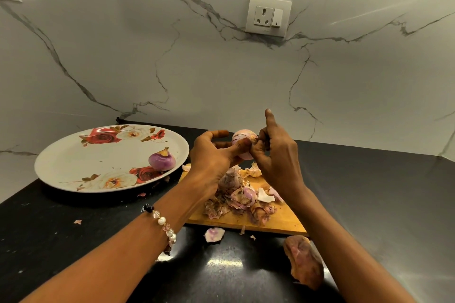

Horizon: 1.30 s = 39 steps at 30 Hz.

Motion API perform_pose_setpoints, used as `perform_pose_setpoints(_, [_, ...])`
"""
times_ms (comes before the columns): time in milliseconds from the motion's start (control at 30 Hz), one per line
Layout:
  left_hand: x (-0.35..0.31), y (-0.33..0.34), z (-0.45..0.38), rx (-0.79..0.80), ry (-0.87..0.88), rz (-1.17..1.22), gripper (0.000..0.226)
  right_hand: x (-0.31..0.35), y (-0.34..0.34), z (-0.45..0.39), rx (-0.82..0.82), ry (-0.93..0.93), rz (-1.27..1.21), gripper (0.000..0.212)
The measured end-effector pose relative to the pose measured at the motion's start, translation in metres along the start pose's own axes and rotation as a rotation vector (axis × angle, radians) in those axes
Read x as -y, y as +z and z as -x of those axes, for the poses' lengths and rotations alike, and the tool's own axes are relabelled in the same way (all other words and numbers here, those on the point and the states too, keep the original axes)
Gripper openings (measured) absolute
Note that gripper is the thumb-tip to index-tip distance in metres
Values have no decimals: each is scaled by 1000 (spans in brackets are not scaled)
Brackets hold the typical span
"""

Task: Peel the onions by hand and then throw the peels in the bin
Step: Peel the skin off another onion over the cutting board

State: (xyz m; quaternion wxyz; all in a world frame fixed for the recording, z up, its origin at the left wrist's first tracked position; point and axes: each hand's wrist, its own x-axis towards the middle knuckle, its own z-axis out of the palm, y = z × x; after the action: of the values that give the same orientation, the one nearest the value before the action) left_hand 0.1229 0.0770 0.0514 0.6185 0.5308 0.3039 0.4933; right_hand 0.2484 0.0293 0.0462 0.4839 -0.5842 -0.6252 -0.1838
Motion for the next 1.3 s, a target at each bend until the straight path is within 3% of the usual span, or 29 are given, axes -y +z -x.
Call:
perform_pose_setpoints(567, [-3, -8, -4, 56, -130, 144, 77, -12, -19, -7, 64, 92, -307, 62])
perform_pose_setpoints(933, [1, -4, -4, 16, -66, 93, 54, 0, -9, 1, 22, 79, -144, 75])
perform_pose_setpoints(1300, [2, -2, -4, 2, -1, 34, 64, 2, -15, 0, 42, 172, -200, 81])
